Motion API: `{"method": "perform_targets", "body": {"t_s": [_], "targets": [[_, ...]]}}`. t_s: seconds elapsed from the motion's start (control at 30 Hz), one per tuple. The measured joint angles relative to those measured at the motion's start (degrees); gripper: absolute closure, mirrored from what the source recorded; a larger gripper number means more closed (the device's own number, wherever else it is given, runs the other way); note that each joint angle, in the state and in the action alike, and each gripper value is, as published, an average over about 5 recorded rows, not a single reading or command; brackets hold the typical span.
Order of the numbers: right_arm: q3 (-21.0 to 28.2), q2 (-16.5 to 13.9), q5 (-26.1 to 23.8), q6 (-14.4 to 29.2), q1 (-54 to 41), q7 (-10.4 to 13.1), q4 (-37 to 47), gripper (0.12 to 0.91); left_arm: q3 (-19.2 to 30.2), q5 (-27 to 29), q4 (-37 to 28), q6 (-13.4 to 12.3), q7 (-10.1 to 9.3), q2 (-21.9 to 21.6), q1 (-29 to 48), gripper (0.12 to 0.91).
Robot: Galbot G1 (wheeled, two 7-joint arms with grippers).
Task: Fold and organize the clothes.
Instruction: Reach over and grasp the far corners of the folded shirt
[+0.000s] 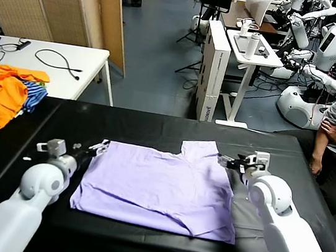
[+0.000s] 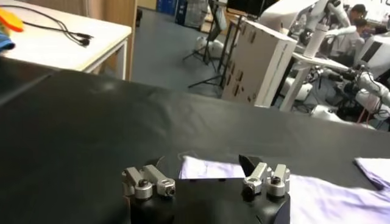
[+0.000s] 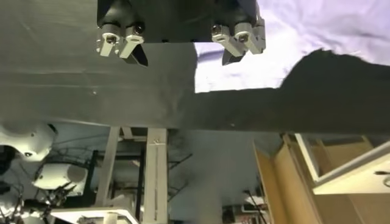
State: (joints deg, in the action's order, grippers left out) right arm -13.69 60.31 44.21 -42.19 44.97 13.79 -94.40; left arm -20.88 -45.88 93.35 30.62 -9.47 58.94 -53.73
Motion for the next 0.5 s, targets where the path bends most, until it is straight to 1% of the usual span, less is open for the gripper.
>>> {"method": "perform_targets", "body": {"t_s": [0.13,0.3,0.5], "targets": [[0.7,0.2,0.0,0.0,-1.0,-0.2,1.4,0.126,1.3,1.3,-3.1,0.1,-0.07,0.3,1.6,0.123],[1.4,0.8,-0.2,0.0,-2.0,-1.0,3.0,0.195,2.1,1.7,-5.1,0.1,0.05,0.5,2.4,0.123],[2.1,1.6,-0.6,0.0,-2.6,-1.3,4.2,0.223,3.0,2.0,-7.0,-0.3,0.14,0.7,3.9,0.123]]}}
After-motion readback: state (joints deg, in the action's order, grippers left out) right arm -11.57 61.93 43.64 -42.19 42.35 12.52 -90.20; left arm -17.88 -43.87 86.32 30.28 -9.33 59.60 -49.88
